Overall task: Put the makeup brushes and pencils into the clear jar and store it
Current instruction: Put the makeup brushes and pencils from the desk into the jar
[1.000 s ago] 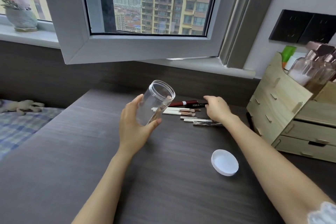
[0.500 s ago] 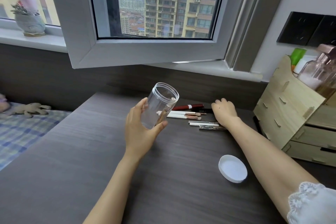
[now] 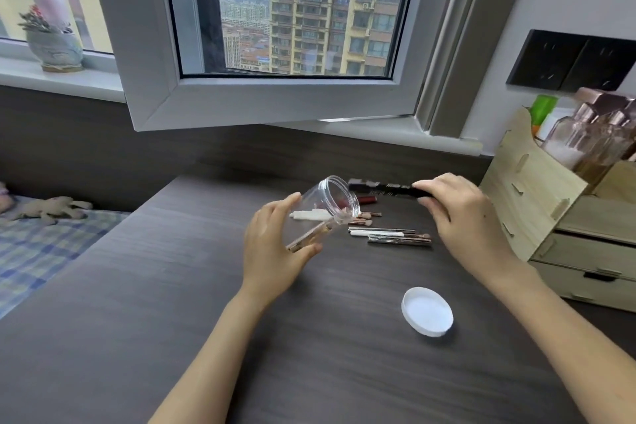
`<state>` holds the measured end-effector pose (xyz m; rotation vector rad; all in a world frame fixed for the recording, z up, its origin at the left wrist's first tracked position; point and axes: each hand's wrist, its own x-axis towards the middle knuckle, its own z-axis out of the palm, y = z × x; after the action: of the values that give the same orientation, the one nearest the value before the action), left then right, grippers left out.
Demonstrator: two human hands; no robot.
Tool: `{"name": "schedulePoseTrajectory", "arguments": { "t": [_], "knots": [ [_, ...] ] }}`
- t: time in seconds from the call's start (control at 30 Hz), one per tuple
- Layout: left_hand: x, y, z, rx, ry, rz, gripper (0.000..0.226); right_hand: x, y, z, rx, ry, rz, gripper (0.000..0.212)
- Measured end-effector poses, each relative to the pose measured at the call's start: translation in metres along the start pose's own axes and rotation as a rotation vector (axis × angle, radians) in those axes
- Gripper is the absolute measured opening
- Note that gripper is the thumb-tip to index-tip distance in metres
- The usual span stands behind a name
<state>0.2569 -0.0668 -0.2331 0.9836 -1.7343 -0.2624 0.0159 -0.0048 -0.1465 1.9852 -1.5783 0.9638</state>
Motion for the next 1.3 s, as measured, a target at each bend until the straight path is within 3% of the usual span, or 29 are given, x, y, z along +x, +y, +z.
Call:
{"name": "schedulePoseTrajectory", "arguments": {
  "t": [0.13, 0.27, 0.4, 0.5, 0.57, 0.6, 0.7, 0.8, 0.87, 1.0, 1.1, 1.2, 1.3],
  "knots": [
    [-0.006, 0.005, 0.004, 0.089, -0.064, 0.129, 0.078, -0.015, -0.029, -0.015, -0.047, -0.096, -0.148, 0.024],
    [-0.012, 0.008, 0.007, 0.119, -0.133, 0.212, 0.082, -0.031, -0.043, -0.003, 0.066, -0.186, -0.199, 0.048],
    [-0.014, 0.01, 0.008, 0.096, -0.127, 0.202, 0.083, -0.043, -0.047, 0.005, 0.246, -0.211, -0.187, 0.037],
    [-0.014, 0.01, 0.006, 0.064, -0.097, 0.16, 0.083, -0.047, -0.033, 0.005, 0.359, -0.073, 0.003, 0.026],
    [-0.013, 0.009, 0.005, 0.042, -0.081, 0.13, 0.082, -0.046, -0.005, 0.008, 0.18, 0.05, 0.223, 0.021],
    [-0.013, 0.009, 0.005, 0.034, -0.073, 0.117, 0.081, -0.045, 0.013, 0.01, 0.029, 0.029, 0.347, 0.019],
    [-0.012, 0.01, 0.005, 0.007, -0.054, 0.082, 0.08, -0.044, 0.059, 0.02, -0.386, -0.314, 0.667, 0.019],
    [-0.012, 0.011, 0.005, -0.005, -0.054, 0.064, 0.08, -0.047, 0.076, 0.03, -0.604, -0.62, 0.761, 0.026],
    [-0.012, 0.01, 0.005, -0.002, -0.052, 0.061, 0.08, -0.05, 0.079, 0.038, -0.633, -0.676, 0.782, 0.033],
    [-0.011, 0.01, 0.003, -0.001, -0.05, 0.05, 0.08, -0.051, 0.084, 0.048, -0.497, -0.657, 0.905, 0.034],
    [-0.011, 0.009, 0.003, -0.016, -0.043, 0.032, 0.08, -0.046, 0.077, 0.04, -0.257, -0.511, 0.983, 0.016],
    [-0.011, 0.007, 0.003, -0.05, -0.036, 0.014, 0.081, -0.043, 0.057, 0.022, 0.288, -0.232, 0.971, 0.019],
    [-0.012, 0.008, 0.003, -0.1, -0.035, -0.02, 0.081, -0.044, 0.025, -0.01, 0.84, -0.185, 0.846, 0.024]
  ]
}}
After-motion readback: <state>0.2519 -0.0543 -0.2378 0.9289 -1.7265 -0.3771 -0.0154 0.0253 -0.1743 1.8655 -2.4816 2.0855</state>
